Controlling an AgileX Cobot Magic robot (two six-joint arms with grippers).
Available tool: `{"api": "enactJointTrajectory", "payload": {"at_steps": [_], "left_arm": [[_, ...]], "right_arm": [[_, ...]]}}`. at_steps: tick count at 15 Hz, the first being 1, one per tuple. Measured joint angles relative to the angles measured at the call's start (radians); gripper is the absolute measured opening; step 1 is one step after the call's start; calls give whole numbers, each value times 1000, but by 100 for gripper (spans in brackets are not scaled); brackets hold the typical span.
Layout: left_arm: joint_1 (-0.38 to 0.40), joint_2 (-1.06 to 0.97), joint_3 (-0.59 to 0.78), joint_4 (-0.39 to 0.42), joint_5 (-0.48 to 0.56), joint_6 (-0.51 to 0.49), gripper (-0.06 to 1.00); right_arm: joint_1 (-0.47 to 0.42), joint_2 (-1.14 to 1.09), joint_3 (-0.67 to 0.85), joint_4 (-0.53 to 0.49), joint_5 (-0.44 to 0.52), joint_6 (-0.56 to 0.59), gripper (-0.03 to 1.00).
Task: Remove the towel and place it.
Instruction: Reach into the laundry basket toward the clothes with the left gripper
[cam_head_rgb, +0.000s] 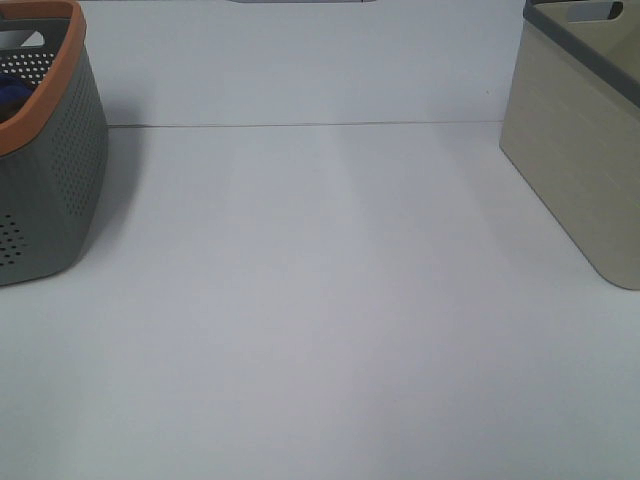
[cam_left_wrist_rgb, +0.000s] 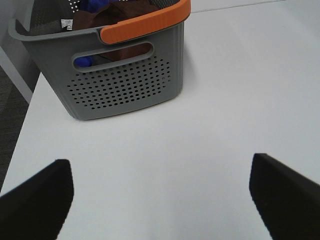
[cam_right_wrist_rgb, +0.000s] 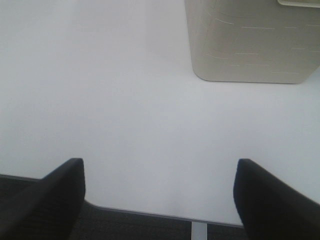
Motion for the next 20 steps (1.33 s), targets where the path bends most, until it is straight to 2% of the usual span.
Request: {"api": "enactJointTrajectory", "payload": {"at_steps": [20], "left_arm": [[0,0,0,-10,0,0,91]], "right_arm": [[0,0,0,0,0,0,71]]}}
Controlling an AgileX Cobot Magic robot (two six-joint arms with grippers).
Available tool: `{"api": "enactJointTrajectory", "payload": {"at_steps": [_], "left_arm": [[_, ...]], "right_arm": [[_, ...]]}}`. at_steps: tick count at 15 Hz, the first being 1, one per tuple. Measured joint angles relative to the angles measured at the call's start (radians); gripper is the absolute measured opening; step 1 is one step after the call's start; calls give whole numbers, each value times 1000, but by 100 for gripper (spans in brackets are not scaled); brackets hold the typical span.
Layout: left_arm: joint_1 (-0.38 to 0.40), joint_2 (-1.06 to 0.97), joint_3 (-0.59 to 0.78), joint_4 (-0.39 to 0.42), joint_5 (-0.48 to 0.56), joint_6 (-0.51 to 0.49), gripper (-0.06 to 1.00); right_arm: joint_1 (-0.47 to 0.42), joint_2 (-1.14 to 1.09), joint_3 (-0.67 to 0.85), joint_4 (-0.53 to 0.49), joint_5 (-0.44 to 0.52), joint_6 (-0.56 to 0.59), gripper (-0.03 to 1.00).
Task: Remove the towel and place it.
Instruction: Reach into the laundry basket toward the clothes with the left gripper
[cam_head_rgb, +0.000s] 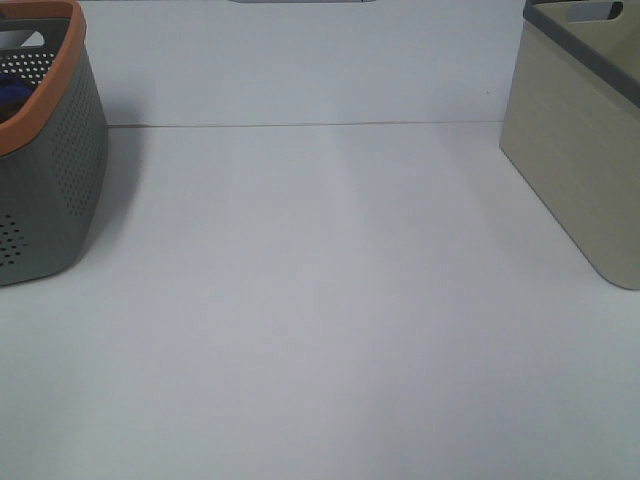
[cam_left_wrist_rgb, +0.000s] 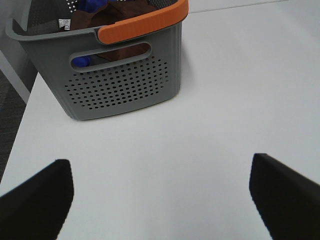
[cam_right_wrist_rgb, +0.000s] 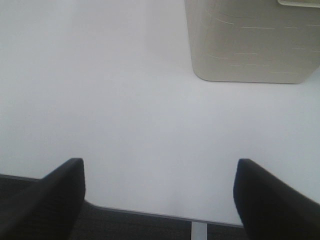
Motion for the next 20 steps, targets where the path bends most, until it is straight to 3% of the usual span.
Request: {"api": "enactJointTrajectory", "payload": {"at_steps": [7,13,15,16,20], "left_arm": [[0,17,-22,7,24,2,91],[0,568,-494,26,153,134,91],[0,715,-611,16,164,168,91],[0,889,-771,8,167,225,91],[0,1207,-1061,-16,168,313,91]], "right_arm": [[0,0,0,0,0,0,71],[0,0,0,0,0,0,71],[0,0,0,0,0,0,71],[0,0,0,0,0,0,71],[0,0,0,0,0,0,71]]}}
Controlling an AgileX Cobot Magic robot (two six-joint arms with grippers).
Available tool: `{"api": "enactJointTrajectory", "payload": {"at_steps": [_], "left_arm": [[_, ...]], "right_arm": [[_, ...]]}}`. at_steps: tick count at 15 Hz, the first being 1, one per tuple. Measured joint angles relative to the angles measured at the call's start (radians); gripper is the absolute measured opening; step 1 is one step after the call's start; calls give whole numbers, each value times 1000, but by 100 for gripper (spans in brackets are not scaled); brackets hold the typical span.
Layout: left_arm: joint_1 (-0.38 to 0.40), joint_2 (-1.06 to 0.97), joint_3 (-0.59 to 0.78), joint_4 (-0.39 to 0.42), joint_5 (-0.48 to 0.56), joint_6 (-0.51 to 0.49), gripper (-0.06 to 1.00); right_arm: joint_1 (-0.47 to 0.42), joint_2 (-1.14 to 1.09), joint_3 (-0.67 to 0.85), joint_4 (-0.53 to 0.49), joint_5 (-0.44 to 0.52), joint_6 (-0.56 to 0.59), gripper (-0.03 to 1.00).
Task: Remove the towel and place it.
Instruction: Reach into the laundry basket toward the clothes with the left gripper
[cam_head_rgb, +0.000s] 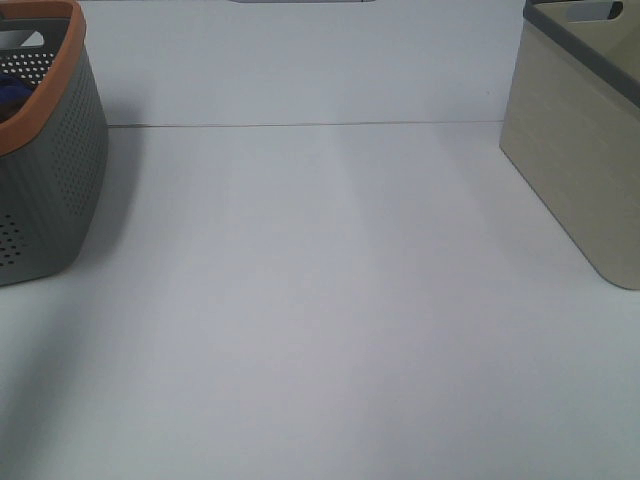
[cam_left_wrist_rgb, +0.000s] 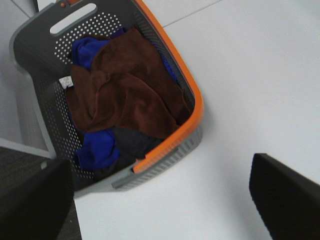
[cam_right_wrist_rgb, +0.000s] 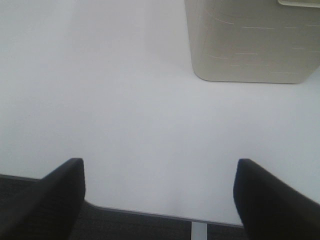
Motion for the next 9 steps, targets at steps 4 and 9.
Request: {"api": "enactJointTrajectory", "payload": {"at_steps": [4,9], "left_arm": [[0,270,-229,-1,0,152,91],[65,562,-381,29,-1,439,90]], "right_arm": [[0,0,0,0,0,0,71],[0,0,0,0,0,0,71]]}}
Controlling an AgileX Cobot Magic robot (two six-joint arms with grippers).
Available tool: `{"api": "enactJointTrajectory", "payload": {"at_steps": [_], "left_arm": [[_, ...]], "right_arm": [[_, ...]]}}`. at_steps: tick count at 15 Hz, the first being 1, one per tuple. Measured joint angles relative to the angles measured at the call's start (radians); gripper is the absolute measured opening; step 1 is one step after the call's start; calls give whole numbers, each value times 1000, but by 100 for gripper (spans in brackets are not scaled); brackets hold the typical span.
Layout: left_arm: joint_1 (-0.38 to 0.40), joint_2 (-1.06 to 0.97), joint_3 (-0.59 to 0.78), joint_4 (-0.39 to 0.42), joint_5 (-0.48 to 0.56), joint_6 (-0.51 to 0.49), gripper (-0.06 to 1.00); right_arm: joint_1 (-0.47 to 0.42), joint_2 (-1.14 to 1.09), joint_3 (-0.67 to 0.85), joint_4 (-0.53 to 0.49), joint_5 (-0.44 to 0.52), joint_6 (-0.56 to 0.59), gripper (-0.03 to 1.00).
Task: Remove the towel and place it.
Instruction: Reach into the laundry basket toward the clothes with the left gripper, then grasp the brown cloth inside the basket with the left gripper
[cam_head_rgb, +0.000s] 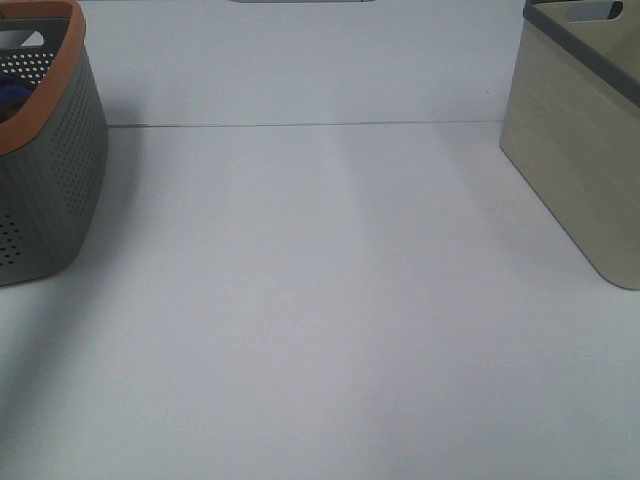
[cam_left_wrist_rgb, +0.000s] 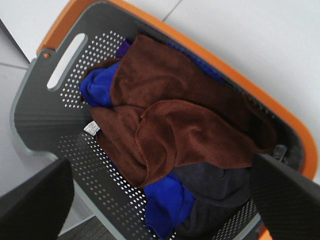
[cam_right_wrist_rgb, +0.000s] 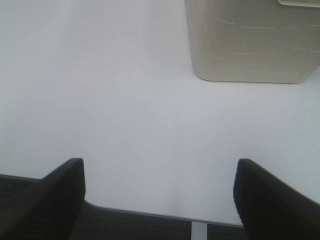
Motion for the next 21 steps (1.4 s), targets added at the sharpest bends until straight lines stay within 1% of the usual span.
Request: {"api": "enactJointTrajectory", "payload": {"at_steps": [2,3,5,7,11,14,17,20,21], "left_arm": [[53,89,-2,8,-1,51,87],[69,130,-2,12,-1,92,87],[78,189,-2,20,-11,146,86],[81,261,-2,34,-61,180,85],[82,378,-2,68,-188,187,82],[86,433,-2,80,-205,192,81],[86,485,-3,107,-266,193,80],[86,510,-14,112,-376,195,72],[86,516,-14,111,-385,195,70]], "right_arm": [[0,0,0,0,0,0,71],[0,0,0,0,0,0,71],[0,0,0,0,0,0,71],[0,0,0,0,0,0,71],[0,0,0,0,0,0,71],[0,0,0,0,0,0,71],[0,0,0,0,0,0,71],[0,0,0,0,0,0,71],[0,0,0,0,0,0,71]]}}
